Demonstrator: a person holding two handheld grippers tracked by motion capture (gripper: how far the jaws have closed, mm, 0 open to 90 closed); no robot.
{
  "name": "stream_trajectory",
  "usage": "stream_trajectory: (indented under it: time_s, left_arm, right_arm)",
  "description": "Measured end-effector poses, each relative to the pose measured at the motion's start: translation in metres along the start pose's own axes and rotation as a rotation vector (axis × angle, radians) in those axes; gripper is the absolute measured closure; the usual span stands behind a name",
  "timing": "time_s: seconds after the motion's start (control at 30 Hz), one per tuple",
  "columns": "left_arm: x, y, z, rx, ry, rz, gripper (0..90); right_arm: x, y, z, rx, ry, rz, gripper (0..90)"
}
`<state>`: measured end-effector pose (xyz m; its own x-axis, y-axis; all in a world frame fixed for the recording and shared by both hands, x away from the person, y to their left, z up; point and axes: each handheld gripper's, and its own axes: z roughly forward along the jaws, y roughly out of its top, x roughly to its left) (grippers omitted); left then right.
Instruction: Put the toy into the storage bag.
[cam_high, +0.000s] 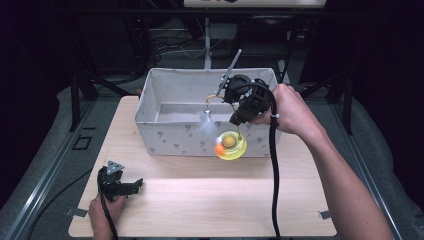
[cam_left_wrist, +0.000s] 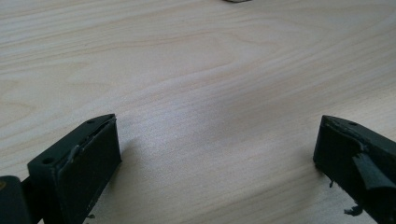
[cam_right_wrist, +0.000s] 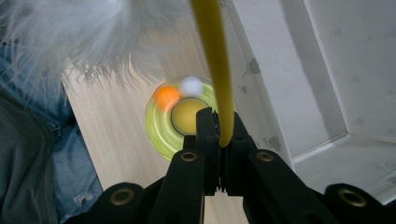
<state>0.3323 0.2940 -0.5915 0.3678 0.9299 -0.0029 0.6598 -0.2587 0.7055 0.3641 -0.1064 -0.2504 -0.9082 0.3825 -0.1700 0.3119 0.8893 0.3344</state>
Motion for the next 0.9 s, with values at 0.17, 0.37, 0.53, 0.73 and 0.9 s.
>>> stream_trajectory:
  time_s: [0.17,0.37,0.53,0.73,0.9]
  left_arm:
    - [0.0,0.0,0.0,0.0,-0.001,0.0,0.6]
    - [0.0,0.0,0.0,0.0,0.0,0.0,0.6]
    - [0.0,0.0,0.0,0.0,0.0,0.0,0.6]
    - [0.0,0.0,0.0,0.0,0.0,0.0,0.6]
    - [0.0,0.0,0.0,0.0,0.0,0.001,0.6]
  right_arm:
    - [-0.002,0.003,-0.007,-0.013,-0.011,0.002,88.2]
    - [-0.007,0.005,-0.014,-0.02,-0.027,0.013,88.2]
    - [-0.013,0.008,-0.019,-0.021,-0.037,0.019,88.2]
    - [-0.022,0.013,-0.026,-0.043,-0.046,0.041,88.2]
    - [-0.031,0.019,-0.033,-0.05,-0.06,0.053,88.1]
